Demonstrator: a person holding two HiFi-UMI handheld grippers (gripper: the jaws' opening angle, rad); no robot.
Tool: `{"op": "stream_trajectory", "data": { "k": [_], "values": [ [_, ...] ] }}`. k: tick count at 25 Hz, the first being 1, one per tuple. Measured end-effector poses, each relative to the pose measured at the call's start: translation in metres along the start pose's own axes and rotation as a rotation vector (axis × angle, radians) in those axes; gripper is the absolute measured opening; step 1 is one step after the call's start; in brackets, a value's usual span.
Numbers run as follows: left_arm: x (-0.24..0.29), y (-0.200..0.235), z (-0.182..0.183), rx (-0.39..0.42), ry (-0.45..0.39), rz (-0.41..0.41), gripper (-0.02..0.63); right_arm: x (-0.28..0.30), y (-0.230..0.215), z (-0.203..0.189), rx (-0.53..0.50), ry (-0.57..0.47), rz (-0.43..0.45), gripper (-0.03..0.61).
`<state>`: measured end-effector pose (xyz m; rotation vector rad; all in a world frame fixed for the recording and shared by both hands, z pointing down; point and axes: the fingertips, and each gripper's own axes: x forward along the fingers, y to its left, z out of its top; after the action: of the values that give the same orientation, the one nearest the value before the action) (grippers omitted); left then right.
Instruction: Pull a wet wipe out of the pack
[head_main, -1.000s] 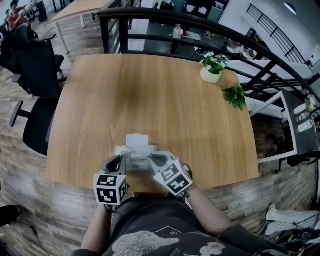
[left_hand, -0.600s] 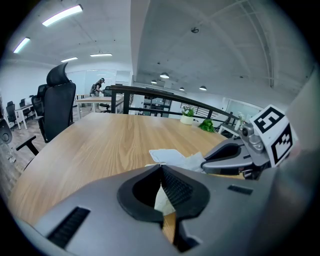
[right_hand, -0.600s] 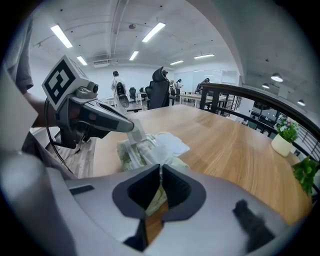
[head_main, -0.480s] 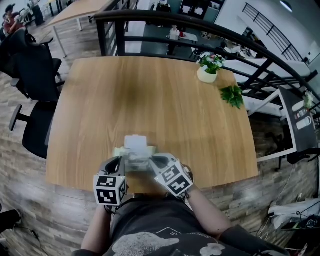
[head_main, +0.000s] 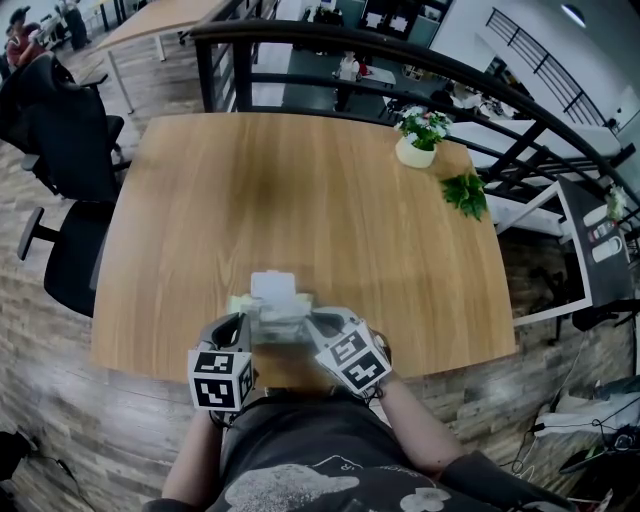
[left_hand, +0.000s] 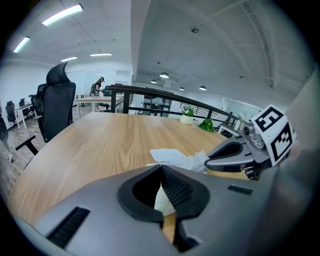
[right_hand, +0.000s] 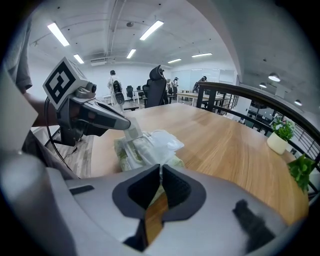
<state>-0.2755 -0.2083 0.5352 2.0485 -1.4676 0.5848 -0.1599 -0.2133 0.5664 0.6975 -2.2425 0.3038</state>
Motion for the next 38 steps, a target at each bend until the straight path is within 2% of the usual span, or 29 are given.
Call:
{"op": "stream_trajectory", "data": {
  "k": [7,21,38],
  "values": [
    [0.0,0.0,-0.002,0.004,0.0,-0.002,0.017,-0.004,-0.011,-0.011,0.012,0.013,-0.035,0.034],
    [-0.003,-0.004,-0.002,-0.006,-0.013,0.021,0.017,-0.017,-0.016,-0.016,0.051,-0.029,-0.028,0.034],
    [-0.007,-0.01,-0.003,-0.052,-0.024,0.088,0.017,-0.035,-0.032,-0.022,0.055,-0.057,-0.015,0.034]
  ]
}}
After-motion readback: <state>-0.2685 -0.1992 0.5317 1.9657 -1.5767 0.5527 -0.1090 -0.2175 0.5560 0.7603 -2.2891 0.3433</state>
